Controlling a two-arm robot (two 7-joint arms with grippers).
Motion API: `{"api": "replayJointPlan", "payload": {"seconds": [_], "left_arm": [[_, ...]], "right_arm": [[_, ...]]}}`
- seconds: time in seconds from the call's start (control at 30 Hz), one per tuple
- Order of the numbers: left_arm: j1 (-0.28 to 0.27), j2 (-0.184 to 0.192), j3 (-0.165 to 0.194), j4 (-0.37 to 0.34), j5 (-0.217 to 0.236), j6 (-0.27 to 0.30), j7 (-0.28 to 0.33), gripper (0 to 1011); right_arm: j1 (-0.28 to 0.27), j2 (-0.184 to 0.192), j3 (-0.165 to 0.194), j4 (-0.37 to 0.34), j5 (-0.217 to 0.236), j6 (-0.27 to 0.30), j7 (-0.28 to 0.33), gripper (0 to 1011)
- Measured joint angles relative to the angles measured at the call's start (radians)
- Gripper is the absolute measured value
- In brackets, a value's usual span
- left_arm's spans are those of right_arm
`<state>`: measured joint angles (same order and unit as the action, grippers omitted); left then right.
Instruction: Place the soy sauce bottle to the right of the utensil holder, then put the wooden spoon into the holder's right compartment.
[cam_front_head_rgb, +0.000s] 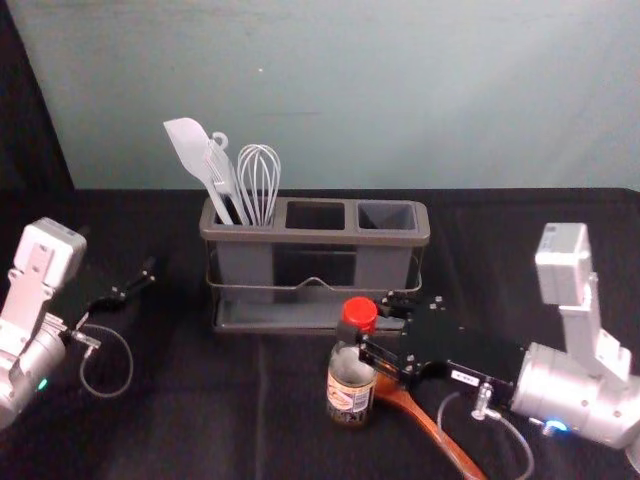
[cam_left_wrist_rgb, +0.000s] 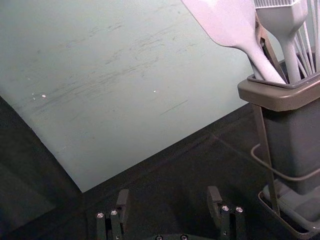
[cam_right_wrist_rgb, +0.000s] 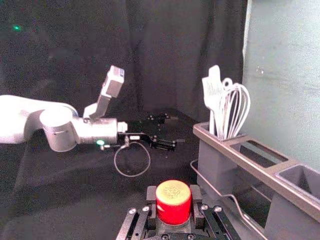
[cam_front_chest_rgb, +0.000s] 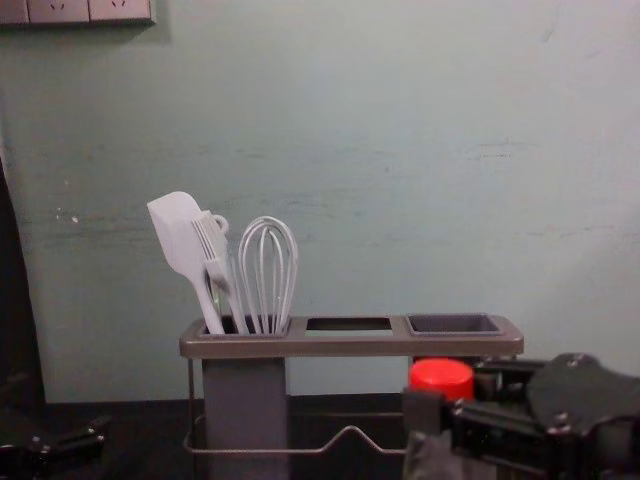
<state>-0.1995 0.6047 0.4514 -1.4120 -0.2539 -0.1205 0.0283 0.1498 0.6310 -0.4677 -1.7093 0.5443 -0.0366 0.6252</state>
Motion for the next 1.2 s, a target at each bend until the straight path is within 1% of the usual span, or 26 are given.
{"api": "replayJointPlan", "payload": {"seconds": [0.1, 0.17, 0.2, 0.23, 0.27, 0.3, 0.33, 0.37, 0.4, 0.43, 0.47, 0.5, 0.53, 0.63, 0.67, 0.73, 0.83, 0.87, 0.93, 0.97, 1.03, 1.07, 1.13, 1.17, 1.2], "left_arm": [[0.0, 0.0, 0.0, 0.0, 0.0, 0.0, 0.0, 1012], [0.0, 0.0, 0.0, 0.0, 0.0, 0.0, 0.0, 1011], [0.0, 0.0, 0.0, 0.0, 0.0, 0.0, 0.0, 1012], [0.0, 0.0, 0.0, 0.0, 0.0, 0.0, 0.0, 1012], [0.0, 0.0, 0.0, 0.0, 0.0, 0.0, 0.0, 1012], [0.0, 0.0, 0.0, 0.0, 0.0, 0.0, 0.0, 1012], [0.0, 0.0, 0.0, 0.0, 0.0, 0.0, 0.0, 1011], [0.0, 0.0, 0.0, 0.0, 0.0, 0.0, 0.0, 1011], [0.0, 0.0, 0.0, 0.0, 0.0, 0.0, 0.0, 1011], [0.0, 0.0, 0.0, 0.0, 0.0, 0.0, 0.0, 1011], [0.0, 0.0, 0.0, 0.0, 0.0, 0.0, 0.0, 1011], [0.0, 0.0, 0.0, 0.0, 0.0, 0.0, 0.0, 1011], [0.0, 0.0, 0.0, 0.0, 0.0, 0.0, 0.0, 1012], [0.0, 0.0, 0.0, 0.0, 0.0, 0.0, 0.0, 1011], [0.0, 0.0, 0.0, 0.0, 0.0, 0.0, 0.0, 1012], [0.0, 0.0, 0.0, 0.0, 0.0, 0.0, 0.0, 1011], [0.0, 0.0, 0.0, 0.0, 0.0, 0.0, 0.0, 1011], [0.0, 0.0, 0.0, 0.0, 0.0, 0.0, 0.0, 1012], [0.0, 0.0, 0.0, 0.0, 0.0, 0.0, 0.0, 1011], [0.0, 0.0, 0.0, 0.0, 0.0, 0.0, 0.0, 1011], [0.0, 0.0, 0.0, 0.0, 0.0, 0.0, 0.0, 1011], [0.0, 0.0, 0.0, 0.0, 0.0, 0.0, 0.0, 1011], [0.0, 0.0, 0.0, 0.0, 0.0, 0.0, 0.0, 1012], [0.0, 0.0, 0.0, 0.0, 0.0, 0.0, 0.0, 1012], [0.0, 0.0, 0.0, 0.0, 0.0, 0.0, 0.0, 1012]], "right_arm": [[-0.031, 0.028, 0.027, -0.044, 0.019, 0.0, -0.004, 395], [-0.068, 0.055, 0.055, -0.085, 0.037, -0.001, -0.017, 396], [-0.096, 0.074, 0.076, -0.105, 0.047, -0.005, -0.026, 396], [-0.096, 0.074, 0.076, -0.105, 0.047, -0.005, -0.026, 396], [-0.128, 0.093, 0.103, -0.125, 0.06, -0.014, -0.035, 395], [-0.147, 0.103, 0.117, -0.132, 0.067, -0.019, -0.039, 395], [-0.181, 0.123, 0.148, -0.146, 0.081, -0.03, -0.046, 395], [-0.198, 0.133, 0.164, -0.151, 0.088, -0.036, -0.05, 395], [-0.234, 0.152, 0.201, -0.159, 0.102, -0.049, -0.056, 395], [-0.234, 0.152, 0.201, -0.159, 0.102, -0.049, -0.056, 395], [-0.267, 0.168, 0.239, -0.163, 0.116, -0.062, -0.062, 396], [-0.282, 0.175, 0.258, -0.163, 0.123, -0.068, -0.065, 396], [-0.308, 0.185, 0.293, -0.163, 0.134, -0.078, -0.072, 395], [-0.334, 0.193, 0.337, -0.154, 0.148, -0.088, -0.081, 395], [-0.34, 0.194, 0.358, -0.14, 0.156, -0.09, -0.086, 395], [-0.332, 0.189, 0.374, -0.115, 0.161, -0.088, -0.09, 396], [-0.307, 0.18, 0.374, -0.088, 0.159, -0.078, -0.09, 395], [-0.28, 0.17, 0.364, -0.064, 0.155, -0.069, -0.089, 395], [-0.249, 0.158, 0.351, -0.04, 0.149, -0.056, -0.086, 395], [-0.222, 0.147, 0.338, -0.017, 0.143, -0.043, -0.081, 395], [-0.19, 0.134, 0.32, 0.007, 0.135, -0.029, -0.078, 395], [-0.161, 0.121, 0.305, 0.028, 0.127, -0.02, -0.075, 395], [-0.132, 0.108, 0.29, 0.047, 0.117, -0.015, -0.071, 395], [-0.104, 0.095, 0.274, 0.067, 0.105, -0.012, -0.068, 395], [-0.091, 0.089, 0.267, 0.074, 0.1, -0.01, -0.067, 395]]}}
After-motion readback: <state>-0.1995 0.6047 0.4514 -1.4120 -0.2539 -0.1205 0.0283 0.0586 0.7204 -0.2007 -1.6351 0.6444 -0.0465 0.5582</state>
